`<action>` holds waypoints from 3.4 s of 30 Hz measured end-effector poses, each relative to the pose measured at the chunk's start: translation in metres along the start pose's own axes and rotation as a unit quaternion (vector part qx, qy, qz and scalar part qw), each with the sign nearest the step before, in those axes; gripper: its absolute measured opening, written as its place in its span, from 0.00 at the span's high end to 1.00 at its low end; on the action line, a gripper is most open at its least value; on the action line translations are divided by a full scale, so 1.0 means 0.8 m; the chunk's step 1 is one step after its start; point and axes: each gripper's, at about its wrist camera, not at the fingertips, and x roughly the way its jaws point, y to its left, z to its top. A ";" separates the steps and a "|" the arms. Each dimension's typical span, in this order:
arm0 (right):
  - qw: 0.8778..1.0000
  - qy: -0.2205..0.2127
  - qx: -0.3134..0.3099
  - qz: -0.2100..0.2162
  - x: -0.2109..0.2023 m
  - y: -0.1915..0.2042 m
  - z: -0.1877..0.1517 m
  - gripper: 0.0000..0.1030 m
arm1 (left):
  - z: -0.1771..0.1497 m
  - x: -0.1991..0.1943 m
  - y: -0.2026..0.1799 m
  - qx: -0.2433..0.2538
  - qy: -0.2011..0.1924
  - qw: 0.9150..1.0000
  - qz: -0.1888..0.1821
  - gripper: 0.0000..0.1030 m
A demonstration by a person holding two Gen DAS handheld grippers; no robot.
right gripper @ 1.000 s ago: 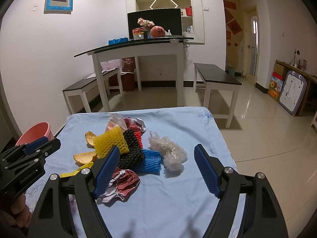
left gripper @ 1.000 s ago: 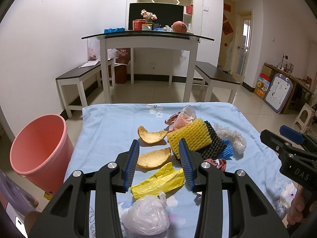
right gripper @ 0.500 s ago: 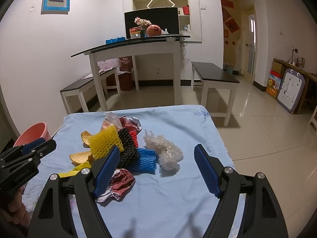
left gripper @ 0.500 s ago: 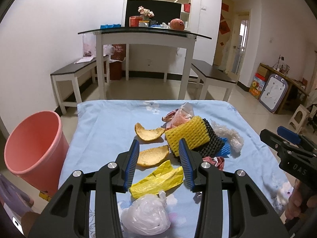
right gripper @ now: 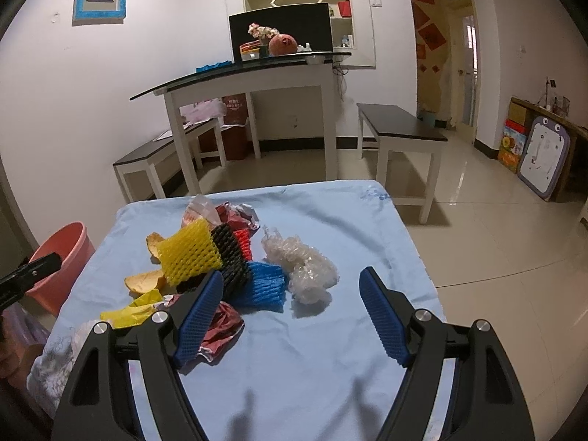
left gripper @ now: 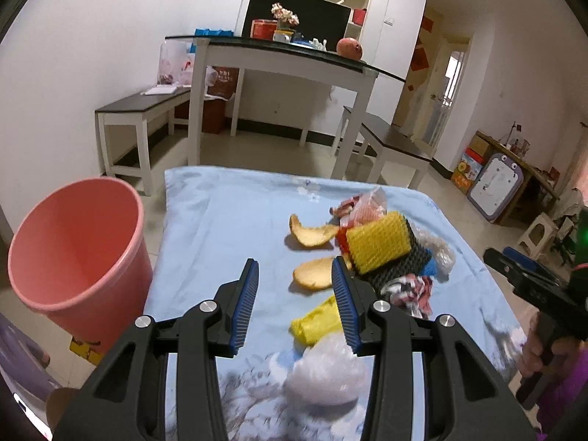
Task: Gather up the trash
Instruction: 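Grasp the white plastic bag with the left tool while the right tool grasps the red-silver wrapper, then carry both items to the pink bucket and open both tools to drop them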
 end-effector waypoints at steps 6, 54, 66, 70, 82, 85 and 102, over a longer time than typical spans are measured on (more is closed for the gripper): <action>1.000 0.012 -0.001 0.014 0.005 0.003 -0.006 0.27 | -0.027 -0.006 -0.003 0.001 0.051 0.997 -0.053 0.59; 0.970 0.186 0.002 0.158 0.109 0.046 -0.032 0.74 | -0.068 -0.006 0.007 0.016 0.070 0.995 -0.069 0.89; 0.982 0.101 -0.049 0.150 0.033 0.072 -0.008 0.93 | -0.054 -0.030 0.018 0.002 0.036 0.998 -0.058 0.90; 0.984 0.069 -0.066 0.148 0.015 0.088 0.006 0.93 | -0.047 -0.040 0.023 -0.006 0.020 0.998 -0.052 0.90; 0.972 -0.001 -0.131 0.197 0.006 0.207 0.056 0.93 | -0.013 -0.081 0.097 -0.061 -0.033 0.997 0.041 0.90; 0.965 -0.003 -0.148 0.215 0.016 0.248 0.061 0.93 | -0.006 -0.093 0.123 -0.081 -0.046 0.993 0.069 0.90; 0.936 0.037 -0.217 0.273 0.101 0.467 0.061 0.92 | 0.011 -0.086 0.239 -0.134 -0.040 0.974 0.180 0.89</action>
